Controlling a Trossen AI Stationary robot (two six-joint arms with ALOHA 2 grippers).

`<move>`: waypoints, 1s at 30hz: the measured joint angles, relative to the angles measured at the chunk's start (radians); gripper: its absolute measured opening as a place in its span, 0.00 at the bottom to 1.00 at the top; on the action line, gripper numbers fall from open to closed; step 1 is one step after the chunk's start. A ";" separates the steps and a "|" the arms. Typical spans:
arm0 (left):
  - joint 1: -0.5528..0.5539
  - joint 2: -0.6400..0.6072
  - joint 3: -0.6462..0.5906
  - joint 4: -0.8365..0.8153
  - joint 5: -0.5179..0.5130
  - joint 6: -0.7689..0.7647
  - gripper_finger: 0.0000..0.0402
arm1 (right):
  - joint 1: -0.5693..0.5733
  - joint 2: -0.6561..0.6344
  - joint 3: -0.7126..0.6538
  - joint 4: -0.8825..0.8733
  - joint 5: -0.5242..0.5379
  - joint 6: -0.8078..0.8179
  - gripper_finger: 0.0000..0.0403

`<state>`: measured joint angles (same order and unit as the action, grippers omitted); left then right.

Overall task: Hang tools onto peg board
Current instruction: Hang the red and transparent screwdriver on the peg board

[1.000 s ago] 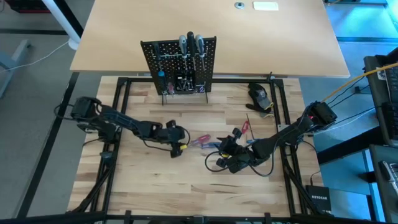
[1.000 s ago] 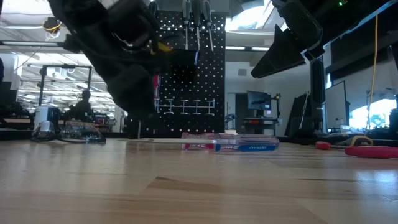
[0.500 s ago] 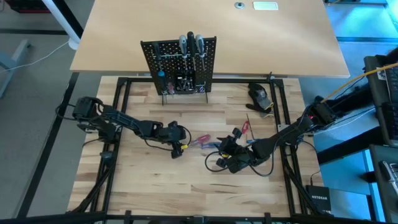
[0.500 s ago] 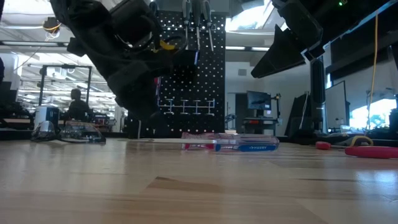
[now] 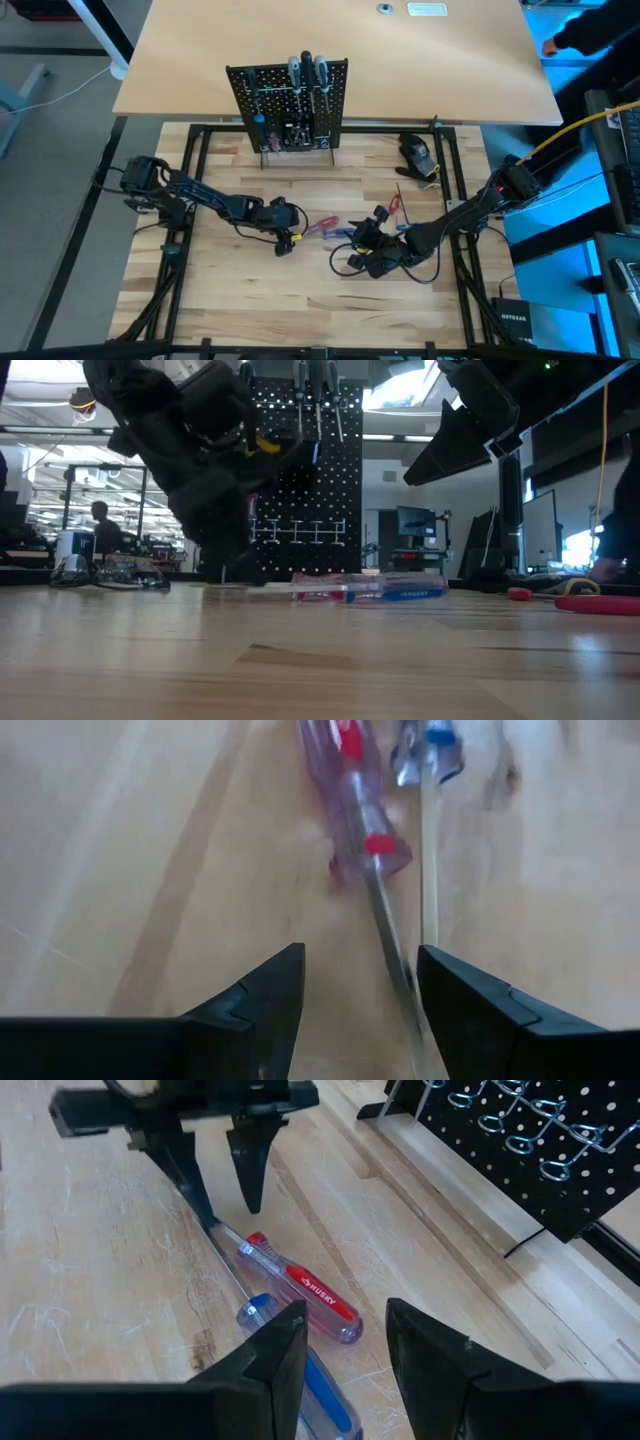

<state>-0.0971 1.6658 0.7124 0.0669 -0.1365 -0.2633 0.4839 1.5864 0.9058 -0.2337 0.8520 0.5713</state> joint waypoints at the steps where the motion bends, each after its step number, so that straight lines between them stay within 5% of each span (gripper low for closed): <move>1: 0.000 0.010 0.000 0.000 0.000 -0.002 0.46 | 0.000 0.000 0.000 0.000 0.000 0.000 0.35; 15: 0.000 0.038 0.002 -0.007 -0.006 -0.014 0.43 | 0.000 0.000 0.000 -0.001 0.000 0.000 0.35; 30: 0.000 0.035 0.002 -0.054 -0.002 0.064 0.03 | 0.000 0.000 0.000 -0.001 -0.007 0.000 0.35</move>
<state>-0.0971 1.7010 0.7144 0.0131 -0.1389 -0.1993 0.4839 1.5864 0.9057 -0.2346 0.8448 0.5713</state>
